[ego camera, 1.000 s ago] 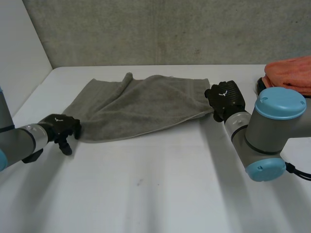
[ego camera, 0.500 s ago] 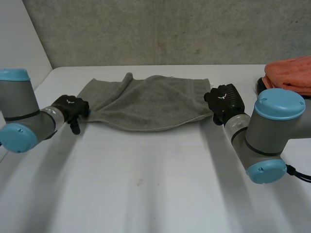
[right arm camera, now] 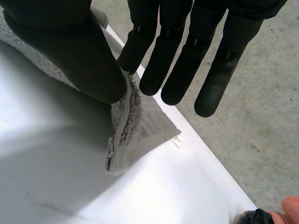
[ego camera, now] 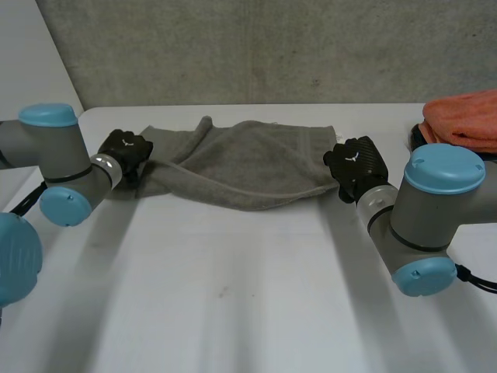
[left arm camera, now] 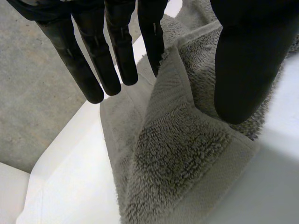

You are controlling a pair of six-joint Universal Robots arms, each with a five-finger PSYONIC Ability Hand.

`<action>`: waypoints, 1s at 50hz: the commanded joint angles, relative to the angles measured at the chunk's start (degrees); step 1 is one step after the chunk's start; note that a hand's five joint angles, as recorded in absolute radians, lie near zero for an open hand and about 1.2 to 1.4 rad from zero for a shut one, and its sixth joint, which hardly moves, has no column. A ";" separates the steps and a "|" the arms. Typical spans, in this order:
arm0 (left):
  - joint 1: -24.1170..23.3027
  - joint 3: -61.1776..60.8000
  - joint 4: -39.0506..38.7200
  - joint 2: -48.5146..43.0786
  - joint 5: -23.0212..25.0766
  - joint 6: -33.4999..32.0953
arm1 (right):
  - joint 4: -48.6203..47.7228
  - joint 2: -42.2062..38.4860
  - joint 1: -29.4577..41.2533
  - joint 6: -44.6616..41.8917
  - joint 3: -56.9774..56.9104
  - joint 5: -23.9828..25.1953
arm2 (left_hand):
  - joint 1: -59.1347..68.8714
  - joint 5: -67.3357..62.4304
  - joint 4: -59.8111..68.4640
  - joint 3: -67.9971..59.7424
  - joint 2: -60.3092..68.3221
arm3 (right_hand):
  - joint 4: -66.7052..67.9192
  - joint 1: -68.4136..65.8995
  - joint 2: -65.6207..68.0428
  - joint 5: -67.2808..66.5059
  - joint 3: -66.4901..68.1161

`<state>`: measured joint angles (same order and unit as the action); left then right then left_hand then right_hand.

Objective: Fold the laundry.

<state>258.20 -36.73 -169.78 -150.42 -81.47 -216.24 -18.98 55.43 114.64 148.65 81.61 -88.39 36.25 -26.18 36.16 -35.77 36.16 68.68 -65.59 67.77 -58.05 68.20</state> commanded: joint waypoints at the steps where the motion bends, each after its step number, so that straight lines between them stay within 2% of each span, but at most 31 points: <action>1: -0.77 1.84 -0.20 -1.02 -0.09 -0.06 | 0.00 -0.06 0.06 -0.47 -0.04 0.06 | 9.11 -9.18 9.20 -9.59 9.20 | 11.32 -14.41 12.23 -11.95 11.80; 16: -0.95 4.56 -0.81 -2.42 -0.18 -0.32 | 0.00 0.11 -0.29 -0.91 -0.04 -0.03 | 18.54 -18.60 18.62 -19.02 18.62 | 11.32 -14.41 12.23 -11.95 11.80; 20: -1.12 6.76 -0.11 -3.74 -0.79 -1.20 | 0.35 0.73 -0.64 -0.91 0.04 -0.03 | 32.12 -32.18 32.21 -32.60 32.21 | 11.32 -14.41 12.23 -11.95 11.80; 21: -1.04 7.55 0.15 -4.35 -1.40 -1.90 | 0.70 1.08 -0.82 -0.91 0.13 0.06 | 42.16 -42.22 42.24 -42.64 42.24 | 11.32 -14.41 12.23 -11.95 11.80; 25: -0.25 8.08 0.42 -4.45 -3.43 -3.31 | 1.41 1.96 -1.52 -0.91 0.22 0.32 | 43.75 -43.82 43.84 -44.23 43.84 | 11.32 -14.41 12.23 -11.95 11.80; 31: 0.28 1.50 3.31 2.13 -6.51 -2.61 | 2.90 3.63 -2.58 -1.26 0.22 0.85 | 43.75 -43.82 43.84 -44.23 43.84 | 11.32 -14.41 12.23 -11.95 11.80; 37: 1.69 -12.38 5.51 14.17 -3.26 -2.61 | 6.50 6.00 -4.16 -3.63 0.39 2.34 | 43.75 -43.82 43.84 -44.23 43.84 | 11.32 -14.41 12.23 -11.95 11.80; 42: 3.62 -26.77 13.75 25.67 -1.85 -6.20 | 17.03 10.30 -6.35 -11.44 2.24 5.06 | 43.75 -43.82 43.84 -44.23 43.84 | 11.32 -14.41 12.23 -11.95 11.80; 46: 4.06 -36.62 20.52 31.92 0.16 -11.29 | 33.61 15.30 -10.39 -25.47 6.71 9.36 | 43.75 -43.82 43.84 -44.23 43.84 | 11.32 -14.41 12.23 -11.95 11.80; 50: 3.89 -44.71 25.19 34.13 2.10 -17.00 | 43.82 17.34 -13.03 -34.71 9.70 11.48 | 43.75 -43.82 43.84 -44.23 43.84 | 11.32 -14.41 12.23 -11.95 11.80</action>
<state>262.05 -70.14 -151.81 -120.73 -81.87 -225.81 9.46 69.09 105.47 127.49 86.99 -80.34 66.45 -56.44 68.62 -68.10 68.43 68.68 -65.59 67.77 -58.40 68.20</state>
